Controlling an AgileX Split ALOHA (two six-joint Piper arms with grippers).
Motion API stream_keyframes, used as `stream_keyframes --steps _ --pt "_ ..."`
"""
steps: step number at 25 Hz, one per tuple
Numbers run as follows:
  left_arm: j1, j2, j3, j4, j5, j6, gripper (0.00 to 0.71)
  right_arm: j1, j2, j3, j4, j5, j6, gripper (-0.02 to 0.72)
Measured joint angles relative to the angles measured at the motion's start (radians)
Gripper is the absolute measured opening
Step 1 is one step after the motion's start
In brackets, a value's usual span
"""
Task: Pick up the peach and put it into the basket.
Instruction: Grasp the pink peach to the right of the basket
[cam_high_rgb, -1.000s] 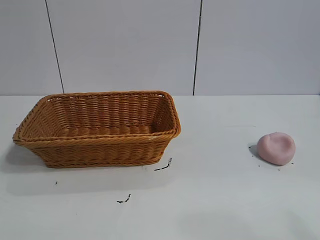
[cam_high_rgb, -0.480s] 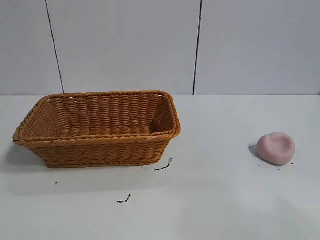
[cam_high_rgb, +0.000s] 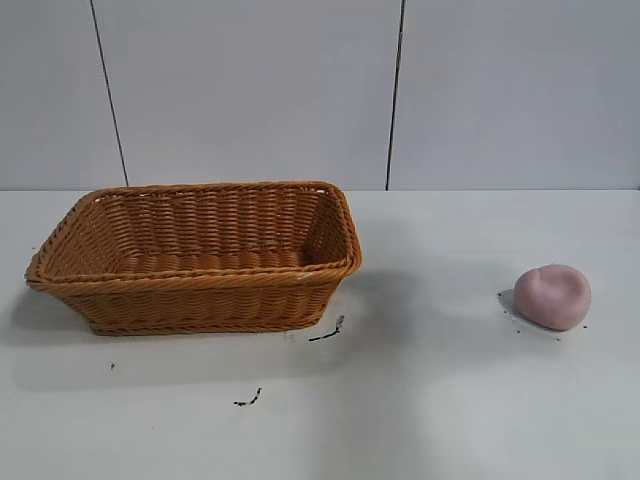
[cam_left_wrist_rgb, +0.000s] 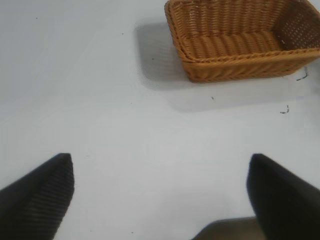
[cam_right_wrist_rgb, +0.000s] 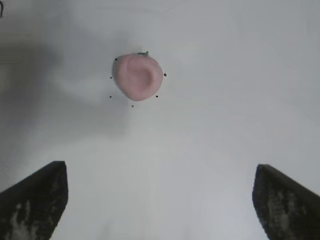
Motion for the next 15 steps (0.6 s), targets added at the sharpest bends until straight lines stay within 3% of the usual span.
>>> stream_keyframes --steps 15 --pt "0.000 0.000 0.000 0.000 0.000 0.000 0.692 0.008 0.407 -0.070 0.022 -0.080 0.003 0.689"
